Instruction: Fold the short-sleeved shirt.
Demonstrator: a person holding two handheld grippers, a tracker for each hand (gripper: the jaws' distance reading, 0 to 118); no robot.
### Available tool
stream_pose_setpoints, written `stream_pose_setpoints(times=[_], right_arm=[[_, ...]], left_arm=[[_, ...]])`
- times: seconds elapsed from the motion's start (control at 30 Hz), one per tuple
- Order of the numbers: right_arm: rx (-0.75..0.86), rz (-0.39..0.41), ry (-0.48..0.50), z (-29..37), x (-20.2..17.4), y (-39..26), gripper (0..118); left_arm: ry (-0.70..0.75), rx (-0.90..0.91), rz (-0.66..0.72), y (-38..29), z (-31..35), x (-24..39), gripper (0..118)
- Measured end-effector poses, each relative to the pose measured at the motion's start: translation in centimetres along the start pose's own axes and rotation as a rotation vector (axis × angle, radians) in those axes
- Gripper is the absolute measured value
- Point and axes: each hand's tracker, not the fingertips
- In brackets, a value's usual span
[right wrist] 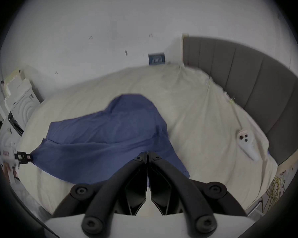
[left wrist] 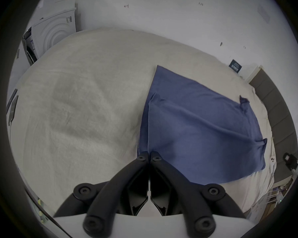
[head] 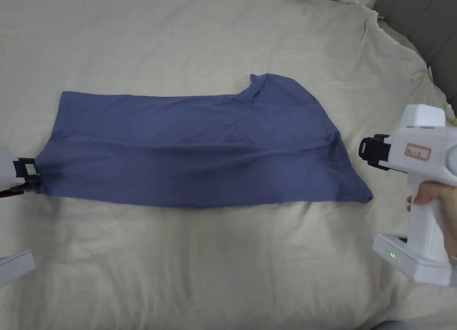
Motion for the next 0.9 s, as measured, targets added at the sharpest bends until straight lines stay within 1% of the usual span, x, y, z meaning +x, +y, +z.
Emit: stream_pose_setpoints(times=[0.03, 0.07, 0.1, 0.13, 0.17, 0.2, 0.27, 0.3, 0.4, 0.43, 0.47, 0.5, 0.53, 0.57, 0.6, 0.63, 0.67, 0.73, 0.8, 0.83, 0.9], right_arm=[[-0.042, -0.017, 0.009, -1.3, 0.4, 0.5, 18], [-0.097, -0.022, -0.004, -2.4, 0.7, 1.0, 61], [-0.158, -0.009, -0.027, -3.4, 1.1, 1.4, 93], [-0.216, 0.004, -0.065, -4.6, 1.4, 1.5, 109], [-0.246, 0.007, -0.129, -5.6, 1.4, 1.3, 111], [-0.249, 0.015, -0.171, -6.2, 1.5, 1.1, 111], [-0.263, 0.039, -0.195, -7.3, 2.1, 0.7, 111], [-0.289, 0.031, -0.191, -8.1, 2.6, 0.3, 111], [-0.377, -0.053, -0.201, -9.6, 3.8, -0.8, 110], [-0.385, -0.091, -0.204, -10.0, 4.2, -1.3, 107], [-0.377, -0.097, -0.184, -10.2, 4.4, -1.7, 97], [-0.37, -0.103, -0.166, -10.3, 4.5, -1.9, 80], [-0.368, -0.116, -0.148, -10.5, 4.5, -2.1, 60], [-0.379, -0.119, -0.13, -10.5, 4.3, -2.5, 33], [-0.389, -0.123, -0.105, -10.7, 4.2, -2.7, 20], [-0.394, -0.122, -0.087, -10.8, 4.0, -2.9, 16], [-0.397, -0.11, -0.099, -10.9, 3.8, -2.9, 9], [-0.409, -0.107, -0.1, -10.8, 3.8, -2.8, 6], [-0.432, -0.137, -0.086, -10.2, 4.2, -2.0, 6], [-0.428, -0.132, -0.081, -9.5, 4.3, -1.6, 6], [-0.408, -0.079, -0.066, -7.8, 4.3, -0.4, 6]], left_arm=[[-0.001, 0.001, 0.002, 0.0, 0.2, 0.0, 0], [-0.001, 0.001, 0.002, 0.1, -0.1, 0.0, 0], [0.001, 0.001, 0.002, 0.0, -0.1, 0.0, 0], [0.004, 0.0, 0.002, 0.0, -0.1, 0.0, 0], [0.008, -0.003, 0.003, -0.1, -0.2, 0.0, 0], [0.011, -0.005, 0.005, -0.1, -0.5, 0.0, 0], [0.019, -0.017, 0.009, -0.3, -1.0, -0.1, 0], [0.024, -0.026, 0.009, -0.3, -1.2, -0.1, 0], [0.037, -0.04, 0.014, -0.4, -1.8, -0.2, 0], [0.038, -0.042, 0.016, -0.5, -1.9, -0.2, 0], [0.041, -0.046, 0.016, -0.5, -2.0, -0.1, 0], [0.045, -0.049, 0.014, -0.5, -2.1, -0.1, 0], [0.047, -0.052, 0.013, -0.5, -2.2, -0.2, 0], [0.048, -0.055, 0.013, -0.5, -2.2, -0.2, 0], [0.049, -0.057, 0.014, -0.6, -2.3, -0.1, 0], [0.05, -0.059, 0.018, -0.6, -2.4, -0.2, 0], [0.051, -0.063, 0.022, -0.7, -2.5, -0.3, 0], [0.052, -0.073, 0.039, -0.6, -2.8, -0.5, 0], [0.058, -0.09, 0.077, -0.3, -2.7, -0.8, 0], [0.044, -0.084, 0.109, 0.0, -2.3, -1.0, 0], [0.014, -0.069, 0.151, 0.5, -1.4, -1.4, 0]])
